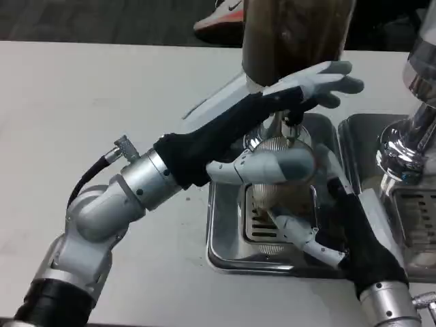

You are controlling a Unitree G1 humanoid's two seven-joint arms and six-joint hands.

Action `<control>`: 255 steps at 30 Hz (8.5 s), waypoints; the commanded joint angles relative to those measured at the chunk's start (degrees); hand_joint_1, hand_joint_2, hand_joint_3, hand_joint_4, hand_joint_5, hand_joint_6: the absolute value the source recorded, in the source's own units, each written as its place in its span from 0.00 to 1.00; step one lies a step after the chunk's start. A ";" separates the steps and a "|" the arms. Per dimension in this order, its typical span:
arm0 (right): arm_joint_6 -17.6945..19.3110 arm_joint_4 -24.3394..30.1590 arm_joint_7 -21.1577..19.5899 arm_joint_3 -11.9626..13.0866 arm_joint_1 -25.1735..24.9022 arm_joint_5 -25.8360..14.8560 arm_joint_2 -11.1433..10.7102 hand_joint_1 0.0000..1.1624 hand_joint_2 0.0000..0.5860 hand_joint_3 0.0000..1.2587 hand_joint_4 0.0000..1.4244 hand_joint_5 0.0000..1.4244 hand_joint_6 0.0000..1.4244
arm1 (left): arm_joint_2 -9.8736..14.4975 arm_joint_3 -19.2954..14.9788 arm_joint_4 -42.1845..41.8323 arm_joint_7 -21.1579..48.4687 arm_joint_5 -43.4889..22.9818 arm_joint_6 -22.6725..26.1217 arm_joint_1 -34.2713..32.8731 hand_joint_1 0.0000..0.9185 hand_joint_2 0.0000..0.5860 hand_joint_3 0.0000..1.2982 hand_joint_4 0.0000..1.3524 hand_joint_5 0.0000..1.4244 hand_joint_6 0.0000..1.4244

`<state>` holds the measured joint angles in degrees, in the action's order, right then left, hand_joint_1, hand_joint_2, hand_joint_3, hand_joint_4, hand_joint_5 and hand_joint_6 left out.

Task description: Grasp the cup under the faucet to collect the drink, then remove the cup.

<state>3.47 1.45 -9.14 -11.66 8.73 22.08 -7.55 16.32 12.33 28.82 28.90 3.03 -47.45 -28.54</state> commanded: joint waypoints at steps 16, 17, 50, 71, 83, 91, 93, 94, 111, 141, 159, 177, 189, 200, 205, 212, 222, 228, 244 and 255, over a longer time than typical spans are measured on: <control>3.75 -6.17 0.70 0.35 -3.57 -4.11 1.57 0.54 0.38 0.00 0.00 0.00 0.00 | 0.19 0.60 -0.93 0.11 1.16 -0.75 0.46 0.00 0.18 0.16 0.04 0.17 0.14; 4.00 -6.37 0.80 0.38 -3.66 -4.30 1.60 0.54 0.38 0.00 0.00 0.00 0.00 | 0.18 0.57 -0.97 0.01 1.16 -0.71 0.49 0.00 0.18 0.16 0.04 0.17 0.14; 6.15 -9.71 1.65 1.42 -5.35 -7.04 3.46 0.54 0.38 0.00 0.00 0.00 0.00 | 0.13 -7.64 -9.66 -6.17 -4.56 -0.36 3.00 0.00 0.22 0.16 0.03 0.15 0.10; 7.59 -9.49 2.65 1.70 -5.79 -6.91 2.84 0.54 0.38 0.00 0.00 0.00 0.00 | 6.85 -20.89 -11.65 -19.97 10.76 -0.87 29.28 0.00 0.23 0.12 0.00 0.11 0.08; 9.52 -9.19 3.11 1.78 -5.08 -7.09 2.55 0.54 0.38 0.00 0.00 0.00 0.00 | 7.22 -16.48 1.78 -27.59 17.37 -0.90 30.80 0.00 0.23 0.11 0.00 0.09 0.04; 13.27 -13.38 3.47 2.00 -7.23 -8.71 3.36 0.55 0.34 0.00 0.00 0.00 0.00 | 7.88 -14.16 5.87 -27.95 16.70 -2.12 30.60 0.00 0.23 0.10 0.00 0.08 0.03; 14.51 -15.00 3.30 1.90 -7.80 -8.77 3.49 0.55 0.34 0.00 0.00 0.00 0.00 | 7.91 -13.97 6.45 -27.68 15.98 -2.11 30.42 0.00 0.23 0.11 0.00 0.08 0.03; 14.84 -15.71 3.28 1.91 -8.03 -8.81 3.57 0.55 0.34 0.00 0.00 0.00 0.00 | 7.94 -13.88 6.59 -27.59 15.74 -2.12 30.38 0.00 0.23 0.11 0.00 0.08 0.03; 17.33 -23.51 2.56 3.15 -11.40 -9.52 4.93 0.58 0.34 0.00 0.00 0.00 0.00 | 8.09 -11.73 7.99 -25.65 12.13 -2.13 29.52 0.00 0.22 0.13 0.00 0.10 0.03; 14.00 -27.25 0.02 3.15 -15.92 -7.35 7.17 0.64 0.32 0.00 0.00 0.00 0.00 | 8.11 -12.19 6.70 -25.06 8.97 -1.21 31.56 0.00 0.22 0.16 0.03 0.13 0.03; 13.24 -28.58 -0.88 1.67 -17.12 -6.50 7.65 0.68 0.31 0.00 0.00 0.00 0.04 | 7.63 -12.25 5.88 -25.26 8.28 -0.73 32.95 0.00 0.22 0.17 0.05 0.13 0.03; 12.68 -30.70 -1.74 0.63 -18.09 -5.82 8.44 0.74 0.30 0.00 0.08 0.08 0.16 | 7.62 -13.17 4.79 -25.52 8.08 -0.37 33.84 0.00 0.22 0.17 0.05 0.13 0.03; 12.28 -31.25 -1.74 0.32 -18.14 -5.64 8.48 0.80 0.32 0.09 0.17 0.18 0.27 | 7.45 -13.70 4.59 -25.43 7.97 -0.45 34.00 0.00 0.23 0.19 0.06 0.13 0.03; 13.00 -31.34 -3.94 0.35 -17.84 -5.14 8.95 0.83 0.32 0.24 0.29 0.26 0.36 | 7.23 -13.66 4.22 -25.09 7.58 -0.24 34.16 0.00 0.23 0.20 0.06 0.13 0.03; 14.50 -31.90 -6.82 0.62 -18.16 -4.47 9.30 0.90 0.33 0.32 0.34 0.34 0.44 | 7.31 -13.58 3.99 -24.92 7.58 -0.10 34.48 0.00 0.23 0.20 0.06 0.13 0.03; 16.40 -33.35 -9.56 1.14 -19.11 -3.96 9.61 0.91 0.32 0.37 0.37 0.38 0.48 | 7.36 -13.71 3.45 -25.04 7.67 0.17 34.92 0.00 0.23 0.20 0.07 0.13 0.03; 18.30 -34.42 -12.27 1.61 -19.24 -3.37 9.98 0.95 0.27 0.42 0.40 0.47 0.59 | 7.36 -13.53 3.30 -24.76 7.63 0.39 34.94 0.00 0.23 0.20 0.07 0.13 0.03; 19.04 -34.26 -13.75 1.82 -19.15 -3.06 10.00 0.96 0.25 0.43 0.42 0.52 0.67 | 7.27 -13.60 3.33 -24.45 7.33 0.52 34.92 0.00 0.23 0.20 0.07 0.13 0.03; 20.03 -30.95 -16.76 1.81 -17.55 -1.53 9.62 0.97 0.16 0.50 0.49 0.57 0.80 | 7.13 -13.20 4.26 -23.72 7.01 0.26 33.74 0.00 0.23 0.20 0.07 0.13 0.03; 19.78 -29.65 -18.69 1.20 -17.07 0.34 9.68 0.97 0.16 0.51 0.50 0.57 0.82 | 6.62 -12.92 5.46 -23.47 7.04 0.02 32.79 0.00 0.23 0.20 0.07 0.13 0.03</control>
<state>21.65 -30.67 -26.48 -10.34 -8.50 21.50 1.98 23.20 -0.94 33.46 4.92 10.43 -47.59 4.60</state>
